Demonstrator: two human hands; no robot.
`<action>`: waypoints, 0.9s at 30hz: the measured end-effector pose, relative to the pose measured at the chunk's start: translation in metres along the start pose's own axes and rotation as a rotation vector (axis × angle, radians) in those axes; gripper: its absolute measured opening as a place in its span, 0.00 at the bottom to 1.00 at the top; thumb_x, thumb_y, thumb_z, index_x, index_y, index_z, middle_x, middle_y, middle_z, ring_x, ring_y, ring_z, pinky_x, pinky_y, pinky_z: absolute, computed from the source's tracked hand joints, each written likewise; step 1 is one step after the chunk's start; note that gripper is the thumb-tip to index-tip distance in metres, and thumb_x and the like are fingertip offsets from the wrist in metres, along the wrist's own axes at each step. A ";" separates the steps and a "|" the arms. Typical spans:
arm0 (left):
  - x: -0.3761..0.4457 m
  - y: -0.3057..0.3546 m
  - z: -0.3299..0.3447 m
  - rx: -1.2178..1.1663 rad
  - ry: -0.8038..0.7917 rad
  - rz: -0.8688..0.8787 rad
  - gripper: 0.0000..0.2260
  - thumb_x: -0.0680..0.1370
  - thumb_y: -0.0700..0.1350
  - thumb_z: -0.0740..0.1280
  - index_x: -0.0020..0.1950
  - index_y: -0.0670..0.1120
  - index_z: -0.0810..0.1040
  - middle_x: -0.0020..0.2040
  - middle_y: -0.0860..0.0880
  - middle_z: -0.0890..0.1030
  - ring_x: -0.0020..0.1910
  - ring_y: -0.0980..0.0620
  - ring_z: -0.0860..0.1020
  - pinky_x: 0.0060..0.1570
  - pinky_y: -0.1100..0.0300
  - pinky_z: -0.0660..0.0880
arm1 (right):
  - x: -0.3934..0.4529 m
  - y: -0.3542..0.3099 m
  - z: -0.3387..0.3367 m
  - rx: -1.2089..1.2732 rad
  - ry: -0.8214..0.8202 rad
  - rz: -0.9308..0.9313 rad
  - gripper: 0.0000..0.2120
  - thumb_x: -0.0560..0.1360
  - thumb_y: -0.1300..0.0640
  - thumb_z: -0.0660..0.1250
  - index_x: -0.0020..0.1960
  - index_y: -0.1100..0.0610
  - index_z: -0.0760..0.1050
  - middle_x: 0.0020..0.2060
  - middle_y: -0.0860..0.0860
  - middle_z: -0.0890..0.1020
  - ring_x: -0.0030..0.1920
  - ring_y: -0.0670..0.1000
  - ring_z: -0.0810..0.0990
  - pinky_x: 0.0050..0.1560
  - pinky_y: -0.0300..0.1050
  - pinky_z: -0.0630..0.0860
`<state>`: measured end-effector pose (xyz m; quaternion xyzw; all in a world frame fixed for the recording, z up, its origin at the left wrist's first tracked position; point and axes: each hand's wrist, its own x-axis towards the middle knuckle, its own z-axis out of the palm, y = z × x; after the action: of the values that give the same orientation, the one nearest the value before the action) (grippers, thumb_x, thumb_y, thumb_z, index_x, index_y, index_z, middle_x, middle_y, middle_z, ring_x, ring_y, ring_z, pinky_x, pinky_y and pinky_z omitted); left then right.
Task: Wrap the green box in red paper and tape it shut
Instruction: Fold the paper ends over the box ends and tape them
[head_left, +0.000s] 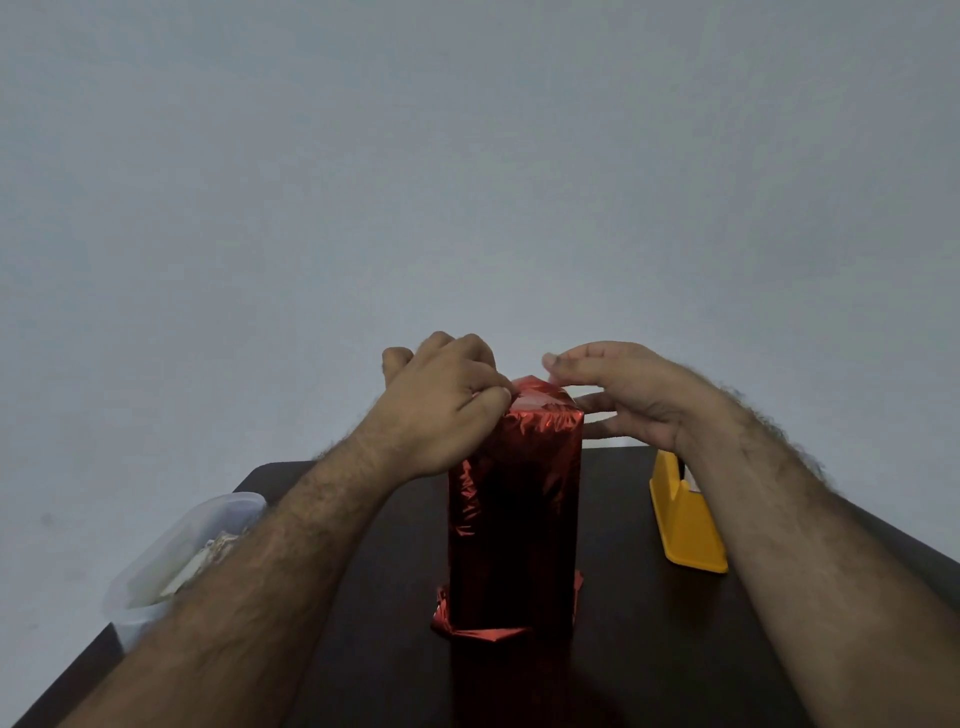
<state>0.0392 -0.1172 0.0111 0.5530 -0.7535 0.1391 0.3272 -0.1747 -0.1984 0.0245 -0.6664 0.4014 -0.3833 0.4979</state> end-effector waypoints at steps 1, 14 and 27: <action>0.000 0.000 0.001 0.001 0.001 0.004 0.20 0.80 0.56 0.54 0.50 0.61 0.87 0.51 0.62 0.75 0.57 0.60 0.68 0.61 0.49 0.56 | -0.004 0.003 -0.005 -0.055 0.081 -0.009 0.20 0.76 0.46 0.78 0.59 0.60 0.83 0.54 0.52 0.87 0.50 0.53 0.87 0.54 0.55 0.86; -0.001 0.000 0.009 0.090 0.033 0.091 0.22 0.82 0.57 0.51 0.39 0.52 0.80 0.46 0.57 0.74 0.51 0.54 0.69 0.58 0.50 0.59 | -0.039 0.075 -0.102 -0.385 0.517 0.590 0.12 0.83 0.52 0.68 0.45 0.58 0.80 0.28 0.50 0.72 0.28 0.47 0.68 0.33 0.42 0.72; 0.003 -0.002 0.011 0.115 0.028 0.095 0.22 0.80 0.57 0.49 0.38 0.51 0.78 0.48 0.56 0.74 0.52 0.52 0.69 0.57 0.48 0.57 | -0.018 0.085 -0.090 -0.190 0.573 0.740 0.04 0.82 0.58 0.69 0.51 0.57 0.76 0.32 0.49 0.70 0.26 0.44 0.63 0.23 0.34 0.71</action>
<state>0.0370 -0.1266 0.0050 0.5324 -0.7651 0.2052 0.2985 -0.2765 -0.2298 -0.0415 -0.3886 0.7662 -0.3101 0.4070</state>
